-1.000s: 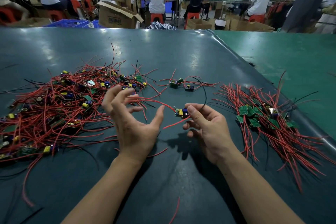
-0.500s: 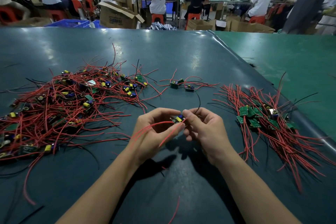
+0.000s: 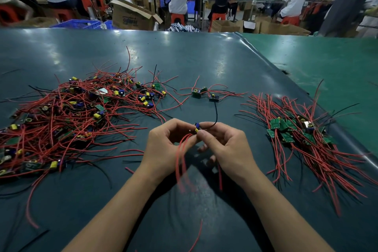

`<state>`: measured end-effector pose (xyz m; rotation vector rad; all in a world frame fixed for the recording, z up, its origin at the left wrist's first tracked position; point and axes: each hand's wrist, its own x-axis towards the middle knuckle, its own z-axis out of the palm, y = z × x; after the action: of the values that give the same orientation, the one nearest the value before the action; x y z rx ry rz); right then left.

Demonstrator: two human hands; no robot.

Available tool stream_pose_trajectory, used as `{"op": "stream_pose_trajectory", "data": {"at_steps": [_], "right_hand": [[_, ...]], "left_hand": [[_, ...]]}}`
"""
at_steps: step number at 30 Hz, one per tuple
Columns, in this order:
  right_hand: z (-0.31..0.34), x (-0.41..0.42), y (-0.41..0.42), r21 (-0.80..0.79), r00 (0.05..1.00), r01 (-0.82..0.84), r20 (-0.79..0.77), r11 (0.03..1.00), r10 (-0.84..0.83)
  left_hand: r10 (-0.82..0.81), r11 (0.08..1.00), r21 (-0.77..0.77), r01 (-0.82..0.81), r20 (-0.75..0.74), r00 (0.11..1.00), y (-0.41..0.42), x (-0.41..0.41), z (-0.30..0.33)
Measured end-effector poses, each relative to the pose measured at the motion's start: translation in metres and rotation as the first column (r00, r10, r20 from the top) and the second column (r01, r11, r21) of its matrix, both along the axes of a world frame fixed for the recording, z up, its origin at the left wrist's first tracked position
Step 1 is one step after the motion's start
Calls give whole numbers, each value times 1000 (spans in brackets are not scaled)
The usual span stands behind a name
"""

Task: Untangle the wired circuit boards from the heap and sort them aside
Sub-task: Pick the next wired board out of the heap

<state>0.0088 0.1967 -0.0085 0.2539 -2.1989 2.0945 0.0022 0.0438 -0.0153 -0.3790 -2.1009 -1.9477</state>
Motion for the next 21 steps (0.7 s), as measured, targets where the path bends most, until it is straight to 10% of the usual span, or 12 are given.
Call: {"op": "stream_pose_trajectory", "data": {"at_steps": [15, 21], "right_hand": [[4, -2, 5, -147, 997, 24, 82, 989, -12], [-3, -12, 16, 83, 851, 524, -98, 848, -516]], "left_hand": [[-149, 927, 363, 91, 136, 979, -8, -3, 8], [-94, 816, 577, -30, 185, 978, -9, -8, 12]]}}
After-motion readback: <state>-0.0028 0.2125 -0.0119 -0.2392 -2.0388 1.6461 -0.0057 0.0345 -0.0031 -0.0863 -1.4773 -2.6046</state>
